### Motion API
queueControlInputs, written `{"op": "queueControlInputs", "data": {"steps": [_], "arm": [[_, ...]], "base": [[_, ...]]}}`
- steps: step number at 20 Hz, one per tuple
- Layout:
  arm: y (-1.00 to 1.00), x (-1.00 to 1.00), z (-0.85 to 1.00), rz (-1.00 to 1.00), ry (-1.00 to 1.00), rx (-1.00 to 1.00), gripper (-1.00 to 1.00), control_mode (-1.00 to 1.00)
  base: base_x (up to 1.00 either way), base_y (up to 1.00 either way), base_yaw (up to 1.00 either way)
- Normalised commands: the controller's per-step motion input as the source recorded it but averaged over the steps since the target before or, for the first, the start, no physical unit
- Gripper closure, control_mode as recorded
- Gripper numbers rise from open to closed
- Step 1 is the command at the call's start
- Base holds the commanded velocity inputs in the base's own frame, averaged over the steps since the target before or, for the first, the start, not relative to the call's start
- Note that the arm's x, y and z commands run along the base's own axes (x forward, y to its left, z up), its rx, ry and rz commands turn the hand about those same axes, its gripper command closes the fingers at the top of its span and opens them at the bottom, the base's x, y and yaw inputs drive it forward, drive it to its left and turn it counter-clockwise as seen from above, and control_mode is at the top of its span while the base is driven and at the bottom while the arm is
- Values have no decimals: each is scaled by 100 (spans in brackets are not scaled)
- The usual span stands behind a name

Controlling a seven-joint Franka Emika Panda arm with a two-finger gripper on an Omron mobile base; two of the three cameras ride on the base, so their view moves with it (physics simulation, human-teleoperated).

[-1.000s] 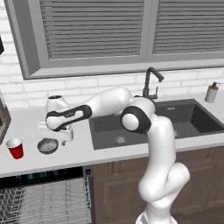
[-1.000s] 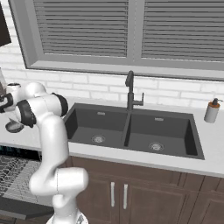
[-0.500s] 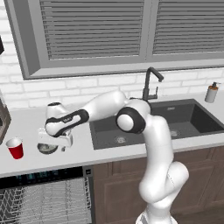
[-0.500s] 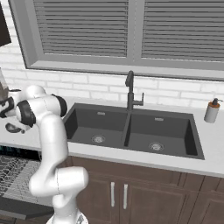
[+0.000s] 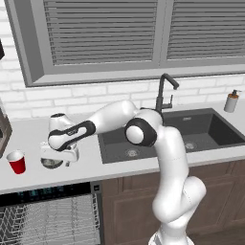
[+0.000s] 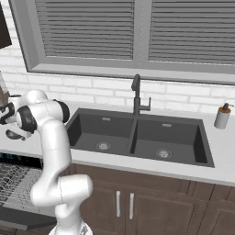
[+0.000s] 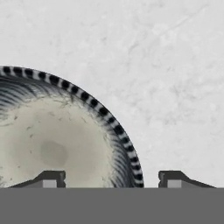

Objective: Pick up the cup and bowl from the counter, place them in the dishwasher, and close the dishwasher door.

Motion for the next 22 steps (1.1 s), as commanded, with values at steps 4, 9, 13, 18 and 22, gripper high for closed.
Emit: {"op": "queueControlInputs", "data": {"steps": [4, 9, 13, 18, 22], "arm": [[0, 0, 0, 0, 0, 0, 100, -100], [0, 0, 0, 0, 0, 0, 100, -100], [-2, -31, 0, -2, 0, 0, 100, -100], [-19, -96, 0, -7, -7, 4, 100, -100], [-30, -100, 0, -11, -19, 7, 100, -100]], "base": [[0, 0, 0], [0, 0, 0], [0, 0, 0], [0, 0, 0], [0, 0, 0]]}}
